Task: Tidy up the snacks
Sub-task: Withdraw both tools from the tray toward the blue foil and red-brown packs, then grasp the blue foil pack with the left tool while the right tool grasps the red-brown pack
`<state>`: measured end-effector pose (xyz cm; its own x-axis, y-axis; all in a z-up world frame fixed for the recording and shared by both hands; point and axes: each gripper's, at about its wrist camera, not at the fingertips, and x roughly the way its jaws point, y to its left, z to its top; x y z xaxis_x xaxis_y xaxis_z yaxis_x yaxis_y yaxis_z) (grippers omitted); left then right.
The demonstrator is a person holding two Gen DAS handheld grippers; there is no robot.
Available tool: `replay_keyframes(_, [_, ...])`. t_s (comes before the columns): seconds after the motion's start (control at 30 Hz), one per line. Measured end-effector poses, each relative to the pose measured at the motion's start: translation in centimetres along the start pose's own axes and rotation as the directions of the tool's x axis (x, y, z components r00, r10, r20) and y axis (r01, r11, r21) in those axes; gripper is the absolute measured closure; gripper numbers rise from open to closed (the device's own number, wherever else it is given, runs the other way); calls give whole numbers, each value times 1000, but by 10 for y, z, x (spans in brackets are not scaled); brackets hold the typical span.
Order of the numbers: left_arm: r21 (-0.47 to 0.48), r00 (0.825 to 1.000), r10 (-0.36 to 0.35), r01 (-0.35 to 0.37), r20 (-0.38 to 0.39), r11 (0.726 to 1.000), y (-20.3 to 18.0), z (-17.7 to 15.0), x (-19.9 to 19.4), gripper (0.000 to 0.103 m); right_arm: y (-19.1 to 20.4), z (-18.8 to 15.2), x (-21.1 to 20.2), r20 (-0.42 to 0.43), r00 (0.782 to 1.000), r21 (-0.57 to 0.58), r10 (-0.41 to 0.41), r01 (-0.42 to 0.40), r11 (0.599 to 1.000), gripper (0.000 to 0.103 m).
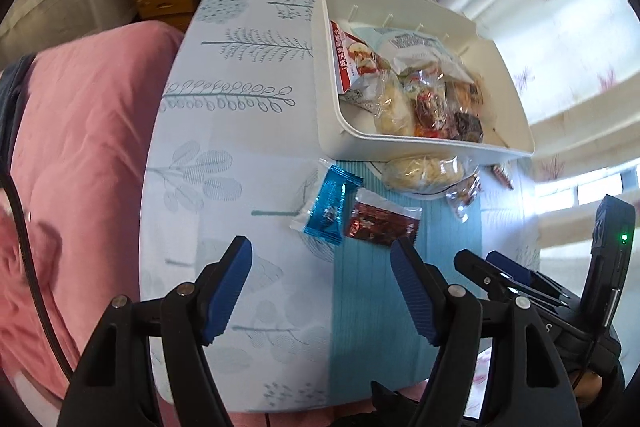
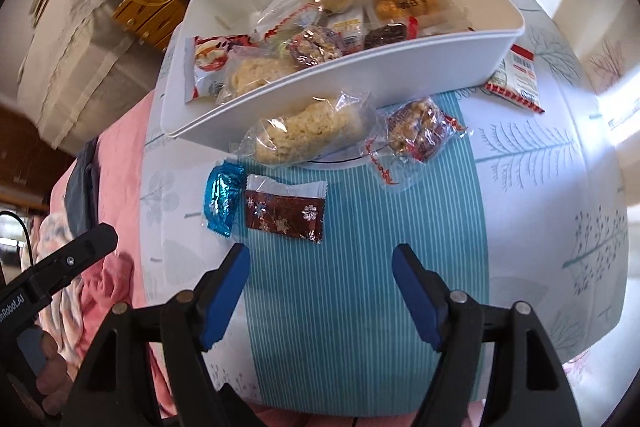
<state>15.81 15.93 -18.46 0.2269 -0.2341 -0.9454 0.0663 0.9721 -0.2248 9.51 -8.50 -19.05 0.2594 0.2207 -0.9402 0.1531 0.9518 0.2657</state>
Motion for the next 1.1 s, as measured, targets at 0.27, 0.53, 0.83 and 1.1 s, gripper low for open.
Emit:
replay_keyframes(0.27, [140, 999, -22, 28, -42, 990, 7, 14, 38, 23, 10, -14, 22, 48, 998, 10, -52, 51, 999, 29])
replay_keyframes(0.53, [185, 995, -59, 73, -80, 980, 3, 31, 84, 24, 42, -20, 43, 133, 981, -202, -144, 169, 965, 29])
replay_keyframes(0.83, [152, 990, -51, 71, -132, 986, -1, 43, 123, 25, 65, -18, 72, 182, 972, -412, -149, 213, 886, 29])
replay_keyframes(1.1, [185, 988, -32, 60, -150, 981, -14, 48, 144, 47, 66, -16, 89, 180, 973, -495, -147, 219, 841, 29])
